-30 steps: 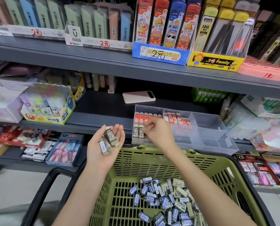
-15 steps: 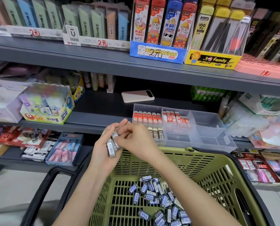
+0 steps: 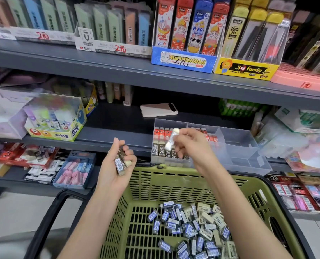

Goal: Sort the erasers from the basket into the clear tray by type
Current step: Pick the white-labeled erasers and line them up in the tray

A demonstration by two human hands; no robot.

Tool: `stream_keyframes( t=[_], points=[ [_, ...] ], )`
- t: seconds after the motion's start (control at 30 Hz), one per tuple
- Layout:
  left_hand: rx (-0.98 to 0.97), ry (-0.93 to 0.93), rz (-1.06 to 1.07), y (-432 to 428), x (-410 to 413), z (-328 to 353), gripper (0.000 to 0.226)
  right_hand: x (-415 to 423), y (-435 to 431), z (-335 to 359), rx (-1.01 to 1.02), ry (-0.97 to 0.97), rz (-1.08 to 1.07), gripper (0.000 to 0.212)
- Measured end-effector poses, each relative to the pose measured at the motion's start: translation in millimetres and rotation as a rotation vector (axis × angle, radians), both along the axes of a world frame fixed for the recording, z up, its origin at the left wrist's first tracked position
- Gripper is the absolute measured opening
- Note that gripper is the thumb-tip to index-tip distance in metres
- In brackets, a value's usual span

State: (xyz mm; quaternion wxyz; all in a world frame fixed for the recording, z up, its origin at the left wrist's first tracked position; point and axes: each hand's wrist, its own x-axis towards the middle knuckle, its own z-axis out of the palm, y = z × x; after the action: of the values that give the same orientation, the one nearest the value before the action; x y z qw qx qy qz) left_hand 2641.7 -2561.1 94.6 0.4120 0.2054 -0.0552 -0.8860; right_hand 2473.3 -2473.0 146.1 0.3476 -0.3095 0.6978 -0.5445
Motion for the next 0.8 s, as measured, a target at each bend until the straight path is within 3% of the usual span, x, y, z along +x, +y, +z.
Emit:
stream_keyframes(
  t=[0.1,0.2,0.4,0.5,0.57,0.6,0.67,0.73,0.8],
  points=[
    [-0.047,-0.075,0.003,-2.6,-1.2,-1.1,0.019,-21.0,-7.4,-5.1,0.168,0.168,0.013,0.004],
    [-0.075,-0.098,-0.012,-2.2,-1.7,-2.2,0.020,-20.9,-18.9,-11.3,0.284,0.136,0.075,0.010],
    [-0.024,-0.029,-0.033,-1.8,-2.8,-1.8,0.024,-17.9,-19.3,-18.1,0.268,0.164,0.090,0.018],
    [-0.041,-0.004,-0.032,0.0,-2.2,-0.7,0.025,-8.6,-19.1,-19.9,0.348,0.602,0.082,0.014],
    [-0.067,-0.004,-0.050,1.1,-1.6,0.4,0.025,5.9,-16.9,-18.0,0.259,0.877,0.008,0.011],
    [-0.083,-0.001,-0.057,1.5,-1.8,1.0,0.025,16.6,-14.8,-16.6,0.159,0.874,-0.007,0.010],
    [-0.127,-0.001,-0.071,2.9,-1.9,1.3,0.025,41.7,-11.1,-14.7,0.015,0.679,0.062,0.012],
    [-0.174,-0.006,-0.093,5.2,-2.5,1.4,0.026,65.0,-9.5,-16.8,0.003,0.562,0.169,0.011],
    [-0.211,-0.017,-0.126,8.0,-3.3,1.5,0.026,78.0,-9.3,-21.0,0.033,0.603,0.217,0.009]
  ],
)
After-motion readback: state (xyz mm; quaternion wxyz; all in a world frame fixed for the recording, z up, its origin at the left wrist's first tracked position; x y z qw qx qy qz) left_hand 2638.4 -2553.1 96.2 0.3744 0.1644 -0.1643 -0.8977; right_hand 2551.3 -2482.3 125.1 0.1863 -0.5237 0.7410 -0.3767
